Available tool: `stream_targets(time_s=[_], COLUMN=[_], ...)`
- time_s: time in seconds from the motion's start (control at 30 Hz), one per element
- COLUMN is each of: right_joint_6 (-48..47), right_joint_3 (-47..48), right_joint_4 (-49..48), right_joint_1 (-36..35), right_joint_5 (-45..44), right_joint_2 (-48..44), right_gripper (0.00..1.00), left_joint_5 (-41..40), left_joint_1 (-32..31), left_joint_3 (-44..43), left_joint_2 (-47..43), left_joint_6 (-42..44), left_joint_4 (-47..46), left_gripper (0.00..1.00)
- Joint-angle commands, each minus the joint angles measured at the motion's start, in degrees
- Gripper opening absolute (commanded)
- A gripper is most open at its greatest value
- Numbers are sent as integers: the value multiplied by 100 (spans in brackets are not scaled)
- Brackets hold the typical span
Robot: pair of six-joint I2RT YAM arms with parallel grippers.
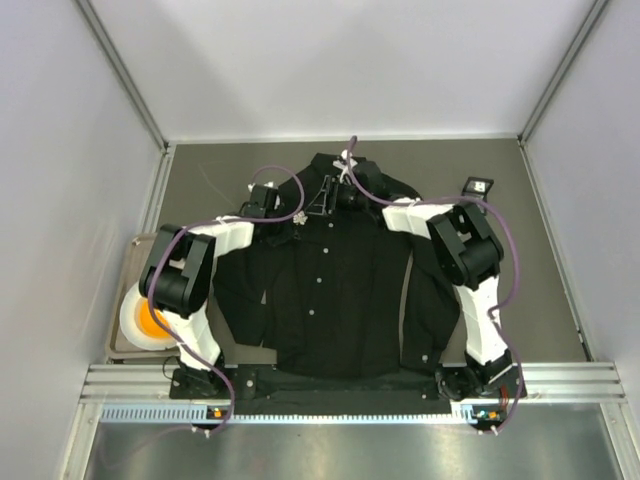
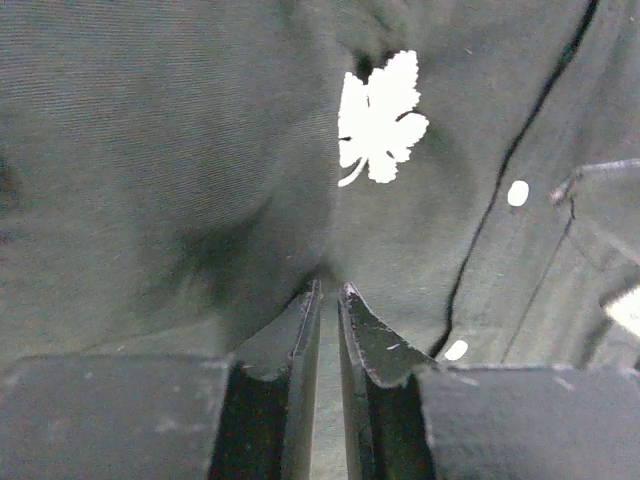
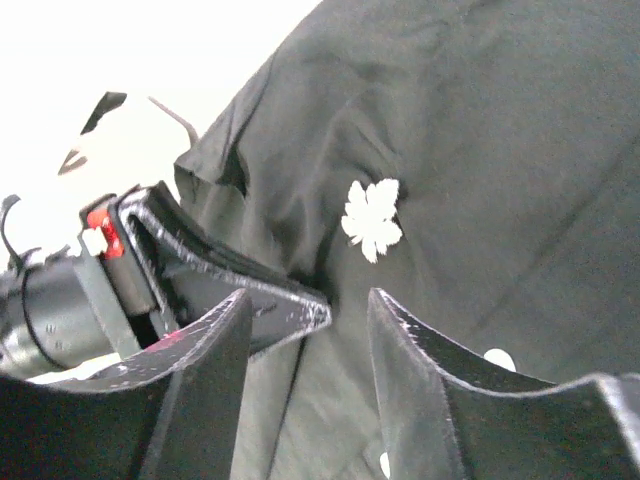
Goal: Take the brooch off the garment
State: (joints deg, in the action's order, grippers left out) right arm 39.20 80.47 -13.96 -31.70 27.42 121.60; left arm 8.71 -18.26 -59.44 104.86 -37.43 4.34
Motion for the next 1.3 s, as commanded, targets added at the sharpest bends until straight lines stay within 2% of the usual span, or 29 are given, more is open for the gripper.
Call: stream_targets(time_s=[0.0,0.03,0.1,0.23,0.3,0.63,0.9,1.0,1.03,1.17,1.27], right_joint_6=[553,623,799,765,730,676,826,861,896,1046,1133], right_joint_3=[662,768,979,1085,1068,891,1076,1278,1366,1428,1524], right_joint_4=[-880,-968,-1117,-1013,-969,-1048,-1145,-1057,-1074,-1215,-1241], right_joint_1=[24,6,-3,-38,-55,-240,-249,-240,-249,-249,-249], right_joint_5=[544,623,817,695,651,457,466,510,545,545,571], right_joint_2=[653,767,1039,1199,1226,1313,1296,1392,1410,1480,1559], right_gripper=[47,42,41,41,41,50,52,52,52,52,52], left_joint_5=[-738,-817,-959,-897,-590,-484,-344,-291,-256,-106,-238], left_joint_1=[42,68,199,279,279,279,279,279,271,288,279], left_joint_3=[240,266,458,662,609,802,794,715,645,469,311], left_joint_2=[-449,-457,-536,-598,-467,-414,-378,-396,-405,-431,-466], left_joint_6=[69,43,-62,-107,-133,-142,-107,-63,-28,122,201], left_joint_4=[-381,-346,-624,-838,-821,-1058,-1031,-953,-935,-874,-759], left_gripper=[18,15,11,12,12,13,14,18,26,43,45])
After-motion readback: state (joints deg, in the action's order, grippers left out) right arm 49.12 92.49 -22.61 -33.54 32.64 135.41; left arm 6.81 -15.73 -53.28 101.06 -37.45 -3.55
